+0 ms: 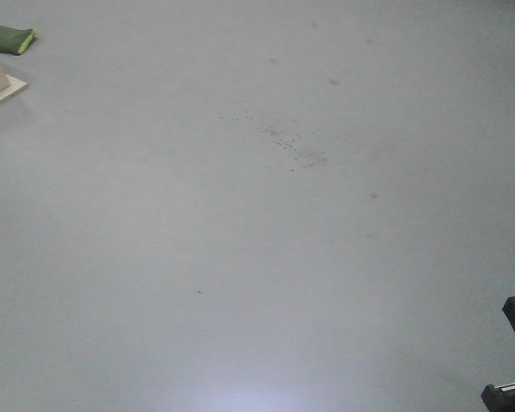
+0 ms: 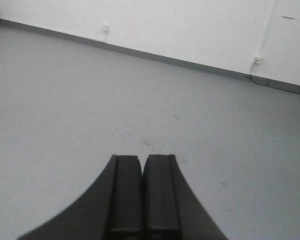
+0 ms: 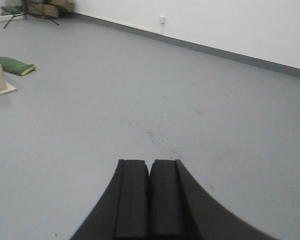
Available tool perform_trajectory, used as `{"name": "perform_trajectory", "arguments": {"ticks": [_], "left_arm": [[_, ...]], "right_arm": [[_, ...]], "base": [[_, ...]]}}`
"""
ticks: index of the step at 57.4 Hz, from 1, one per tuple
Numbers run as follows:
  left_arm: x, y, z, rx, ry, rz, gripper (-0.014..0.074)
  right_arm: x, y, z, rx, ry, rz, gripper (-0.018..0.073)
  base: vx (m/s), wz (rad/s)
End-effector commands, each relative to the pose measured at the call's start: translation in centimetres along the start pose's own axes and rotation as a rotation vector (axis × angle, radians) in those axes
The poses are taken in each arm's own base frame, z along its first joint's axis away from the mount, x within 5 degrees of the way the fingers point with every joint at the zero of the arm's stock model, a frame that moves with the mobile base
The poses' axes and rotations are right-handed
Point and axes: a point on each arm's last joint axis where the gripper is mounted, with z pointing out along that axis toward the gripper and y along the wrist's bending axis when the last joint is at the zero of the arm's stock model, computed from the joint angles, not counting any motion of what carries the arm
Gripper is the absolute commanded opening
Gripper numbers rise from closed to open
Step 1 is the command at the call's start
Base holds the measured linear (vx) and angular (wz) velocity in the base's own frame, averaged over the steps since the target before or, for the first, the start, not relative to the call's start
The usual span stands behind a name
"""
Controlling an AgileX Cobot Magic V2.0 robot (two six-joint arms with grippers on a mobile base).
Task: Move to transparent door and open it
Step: 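Drive up to the white-framed sliding glass door on the wooden platform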
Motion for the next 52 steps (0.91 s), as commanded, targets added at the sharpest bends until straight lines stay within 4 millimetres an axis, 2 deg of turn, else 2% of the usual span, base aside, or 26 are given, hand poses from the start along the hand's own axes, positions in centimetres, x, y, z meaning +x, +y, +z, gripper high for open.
{"name": "perform_trajectory", "arguments": {"ticks": [1, 52], "left_arm": [[-1.41, -0.15, -0.29, 0.011, -0.115, -0.007, 0.0003], [-1.41, -0.15, -0.29, 0.011, -0.115, -0.007, 0.0003]], "right_arm": [[-0.73, -0.09, -0.12, 0.014, -0.093, -0.003, -0.0004], [-0.73, -0.09, -0.12, 0.014, -0.093, -0.003, -0.0004]], "base": [[0.52, 0.64], [0.53, 0.57]]}}
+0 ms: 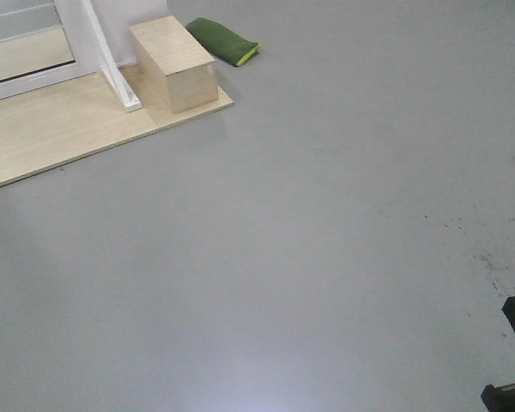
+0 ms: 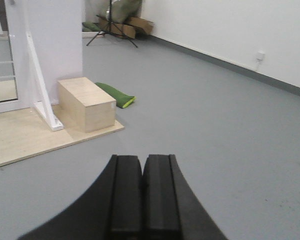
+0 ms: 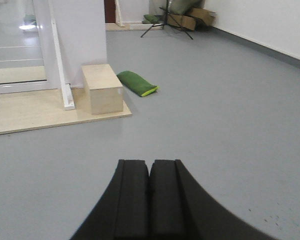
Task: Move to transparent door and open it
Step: 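Drive up to the white-framed sliding glass door on the wooden platform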
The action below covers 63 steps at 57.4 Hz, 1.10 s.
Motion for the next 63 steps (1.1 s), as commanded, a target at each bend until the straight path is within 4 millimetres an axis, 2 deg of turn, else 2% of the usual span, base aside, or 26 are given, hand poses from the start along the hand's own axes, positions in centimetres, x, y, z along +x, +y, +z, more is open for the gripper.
{"name": "perform_trajectory", "arguments": {"ticks": [1, 36, 63], "left_arm": [[-1.41, -0.15, -0.29, 0.011, -0.115, -0.007, 0.0003], [-1.41, -0.15, -0.29, 0.011, -0.115, -0.007, 0.0003], [-1.41, -0.15, -0.29, 0.011, -0.115, -0.007, 0.0003]], "right_arm": [[-0.73, -0.09, -0.12, 0.014, -0.093, -0.003, -0.0004], [-0.73, -0.09, -0.12, 0.014, -0.093, -0.003, -0.0004], [-0.73, -0.09, -0.12, 0.014, -0.093, -0.003, -0.0004]], "base": [[0.53, 0.53], [0.54, 0.59], [0.57, 0.34]]}}
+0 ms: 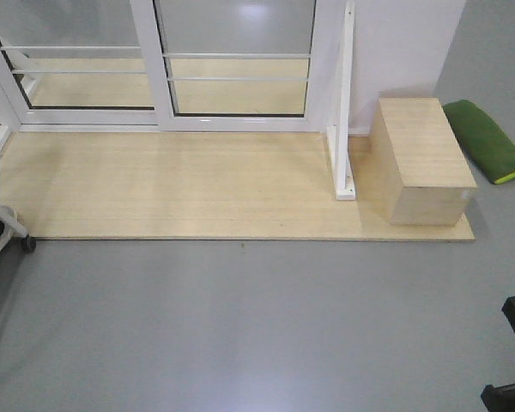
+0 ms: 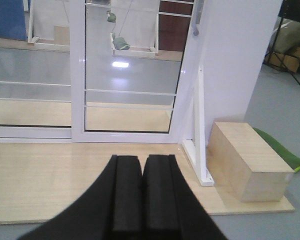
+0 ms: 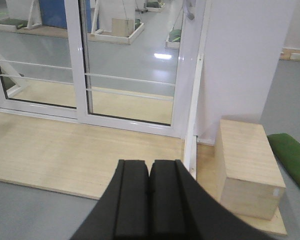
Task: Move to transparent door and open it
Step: 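Drive up to the white-framed sliding glass door on the wooden platform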
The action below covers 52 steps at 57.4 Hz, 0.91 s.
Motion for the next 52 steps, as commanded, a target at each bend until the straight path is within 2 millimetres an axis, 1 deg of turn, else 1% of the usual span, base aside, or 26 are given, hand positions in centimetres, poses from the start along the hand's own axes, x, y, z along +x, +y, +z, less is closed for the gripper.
{"name": "perform_trajectory", "arguments": {"ticks": [1, 25, 52], "left_arm": [[-1.41, -0.15, -0.29, 0.011, -0.115, -0.007, 0.0003], [-1.41, -0.15, -0.29, 0.011, -0.115, -0.007, 0.0003], [-1.41, -0.15, -0.29, 0.011, -0.115, -0.007, 0.0003]], "right_arm": [[-0.73, -0.09, -0.12, 0.014, -0.093, -0.003, -0.0004], [-0.73, -0.09, -0.12, 0.014, -0.093, -0.003, -0.0004], [-0.73, -0.09, -0.12, 0.014, -0.093, -0.003, -0.0004]], "base": [[0.58, 0.23], [0.57, 0.15], [0.56, 0.03]]}}
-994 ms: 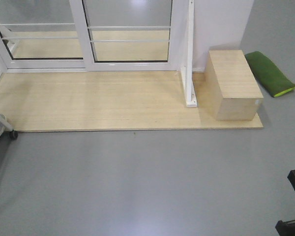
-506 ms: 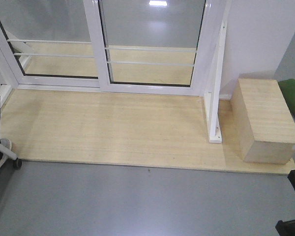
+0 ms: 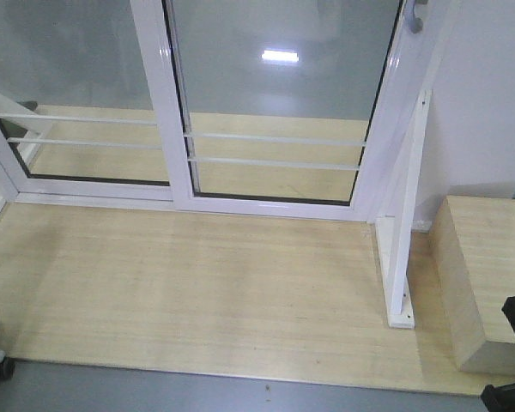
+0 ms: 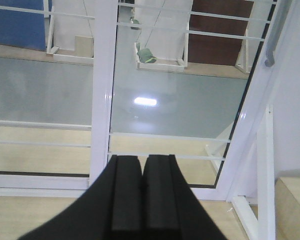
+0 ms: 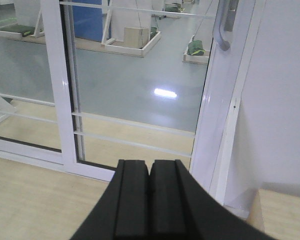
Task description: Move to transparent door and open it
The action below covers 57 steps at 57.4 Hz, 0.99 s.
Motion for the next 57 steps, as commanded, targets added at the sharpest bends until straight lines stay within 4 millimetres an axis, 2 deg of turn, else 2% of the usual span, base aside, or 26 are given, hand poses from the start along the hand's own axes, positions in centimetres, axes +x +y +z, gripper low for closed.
{"name": "perform_trajectory", "arguments": {"ticks": [1, 31, 57], "left_arm": [[-1.41, -0.15, -0.29, 0.011, -0.115, -0.007, 0.0003], [-1.41, -0.15, -0.29, 0.011, -0.115, -0.007, 0.0003], [-1.41, -0.15, -0.29, 0.011, -0.115, -0.007, 0.0003]], "right_arm": [[-0.73, -0.09, -0.12, 0.014, -0.093, -0.003, -0.0004], [-0.73, -0.09, -0.12, 0.014, -0.093, -0.003, -0.0004], [-0.73, -0.09, -0.12, 0.014, -0.093, -0.003, -0.0004]], "base": [[0.52, -0.03], [0.45, -0.13], [0.27, -0.07]]}}
